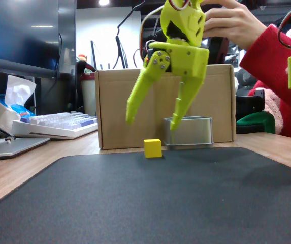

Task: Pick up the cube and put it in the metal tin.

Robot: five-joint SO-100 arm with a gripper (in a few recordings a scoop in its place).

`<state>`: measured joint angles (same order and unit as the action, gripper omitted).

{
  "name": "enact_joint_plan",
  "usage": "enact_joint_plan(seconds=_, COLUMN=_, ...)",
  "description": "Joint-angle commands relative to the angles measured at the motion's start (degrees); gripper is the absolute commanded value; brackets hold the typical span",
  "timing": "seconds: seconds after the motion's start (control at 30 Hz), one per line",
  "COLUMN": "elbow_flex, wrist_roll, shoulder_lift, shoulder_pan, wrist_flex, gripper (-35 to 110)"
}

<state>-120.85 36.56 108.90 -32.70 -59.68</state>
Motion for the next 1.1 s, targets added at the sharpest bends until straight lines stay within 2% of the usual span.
enact_joint_plan(seconds=0.0, elbow_flex=2.37, wrist_roll=1.32, shoulder_lift=-2.29, shoulder_pan=-0.53, wrist_flex=-0.79, gripper=33)
enact_joint_plan(seconds=0.37, elbow_flex=6.42, wrist_roll=2.37, shoulder_lift=-12.57, shoulder_pan=0.44, wrist_flex=0.09, gripper=29)
enact_joint_plan(seconds=0.5, elbow_flex=7.12, wrist_roll=1.85, shoulder_lift=-13.1, shoulder_pan=0.09, wrist_flex=0.35, gripper=12)
enact_joint_plan(seconds=0.67, elbow_flex=6.42, wrist_roll=2.02, shoulder_lift=-12.13, shoulder_pan=-0.09, wrist_flex=1.05, gripper=0)
enact_joint_plan(seconds=0.9, elbow_flex=-5.27, wrist_roll=-2.29, shoulder_lift=6.24, shoulder_pan=1.14, wrist_flex=6.42, gripper=0)
enact_joint_plan(seconds=1.07, elbow_flex=-8.88, wrist_roll=-5.36, shoulder_lift=17.49, shoulder_pan=0.53, wrist_flex=6.06, gripper=0)
